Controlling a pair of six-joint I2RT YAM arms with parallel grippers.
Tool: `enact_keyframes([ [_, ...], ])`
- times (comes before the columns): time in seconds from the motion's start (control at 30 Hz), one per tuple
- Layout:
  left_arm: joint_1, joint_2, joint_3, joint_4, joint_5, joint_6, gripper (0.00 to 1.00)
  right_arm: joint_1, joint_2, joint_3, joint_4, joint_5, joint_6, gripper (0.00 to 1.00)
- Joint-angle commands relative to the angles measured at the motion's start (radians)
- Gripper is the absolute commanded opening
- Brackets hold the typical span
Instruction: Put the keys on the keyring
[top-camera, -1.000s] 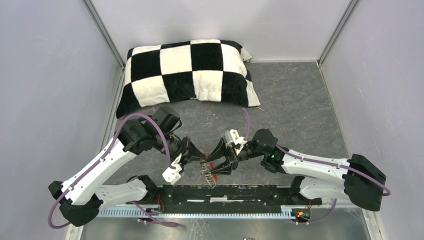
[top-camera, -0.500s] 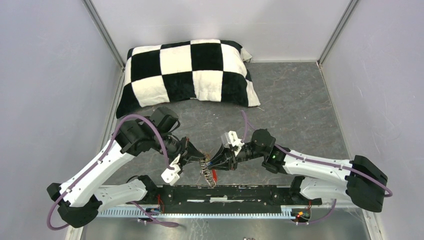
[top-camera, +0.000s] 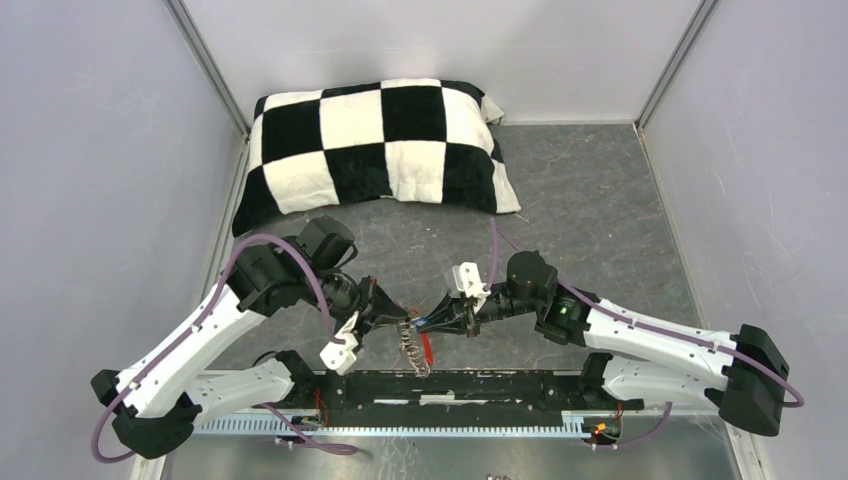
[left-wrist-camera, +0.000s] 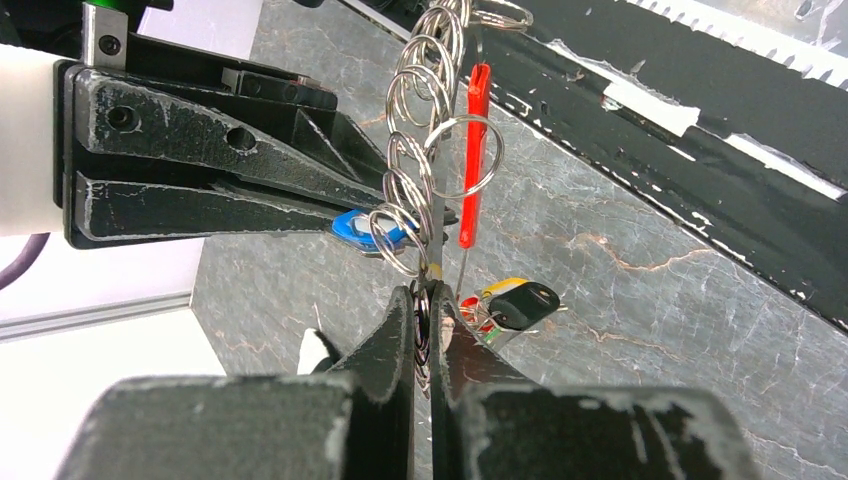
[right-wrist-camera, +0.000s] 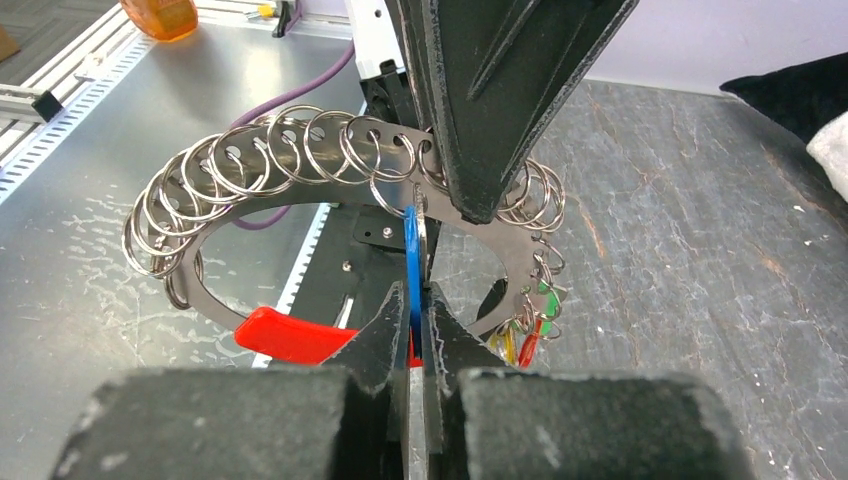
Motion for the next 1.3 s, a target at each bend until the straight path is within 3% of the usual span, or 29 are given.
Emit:
enact_keyframes([
  [0.0,-0.011,-0.023,-0.017,0.022,0.019,-0.002,0.02,-0.004,-0.033,0.07,-0.065,0.043,-0.044,0.03],
  [0.53,-0.011,-0.081,-0.088,0.168,-0.007,-0.117,0.03,-0.003,-0.076,0.18,-0.25,0.081,-0.093,0.01],
  [0.73,-0.011,-0.095,-0.113,0.209,-0.023,-0.164,0.21,-0.004,-0.085,0.246,-0.307,0.113,-0.126,0.01],
  [1.0,-0.011,-0.111,-0.138,0.247,-0.029,-0.258,0.35,-0.003,-0.075,0.295,-0.392,0.128,-0.158,0.01],
  [1.13,-0.011,-0.119,-0.135,0.317,-0.025,-0.449,0.42,-0.003,-0.066,0.317,-0.423,0.131,-0.186,0.01],
  [1.27,-0.01,-0.119,-0.132,0.418,-0.019,-0.755,0.53,-0.003,-0.063,0.335,-0.444,0.135,-0.222,0.01],
])
